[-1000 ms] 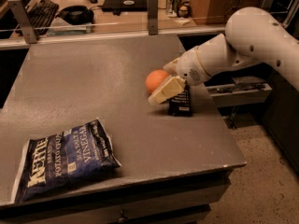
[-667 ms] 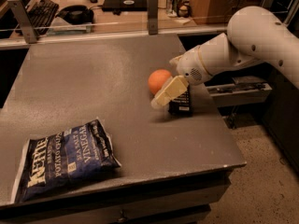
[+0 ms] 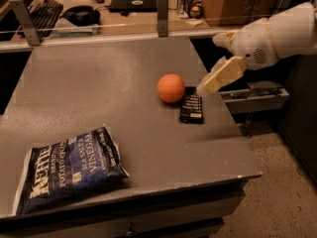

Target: Move orange near rxbar chocolate

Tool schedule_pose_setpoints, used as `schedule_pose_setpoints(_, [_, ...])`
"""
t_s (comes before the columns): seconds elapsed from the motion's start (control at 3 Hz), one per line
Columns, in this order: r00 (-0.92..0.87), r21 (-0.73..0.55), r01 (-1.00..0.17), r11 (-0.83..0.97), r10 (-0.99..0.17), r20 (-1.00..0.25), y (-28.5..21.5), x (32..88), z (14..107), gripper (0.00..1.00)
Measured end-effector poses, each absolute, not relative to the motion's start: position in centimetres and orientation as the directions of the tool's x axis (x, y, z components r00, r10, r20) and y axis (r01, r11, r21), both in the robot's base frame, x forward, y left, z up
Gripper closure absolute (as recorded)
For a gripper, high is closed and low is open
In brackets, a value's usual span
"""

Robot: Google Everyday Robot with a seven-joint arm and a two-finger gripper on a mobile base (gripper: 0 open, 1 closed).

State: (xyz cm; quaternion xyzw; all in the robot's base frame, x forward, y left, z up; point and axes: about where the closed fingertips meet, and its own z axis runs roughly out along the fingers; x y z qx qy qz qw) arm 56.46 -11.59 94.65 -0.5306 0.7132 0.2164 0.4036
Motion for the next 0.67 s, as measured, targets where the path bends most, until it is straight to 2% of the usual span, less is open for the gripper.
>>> schedule_pose_setpoints(0.33, [-0.041, -0.178, -0.919, 0.353, -0.533, -0.845, -15.57, 55.18, 98.84, 0.00])
schedule_pose_setpoints(0.67, [-0.034, -0.184, -0.918, 0.351, -0.532, -0.846, -15.38, 55.22, 99.22, 0.00])
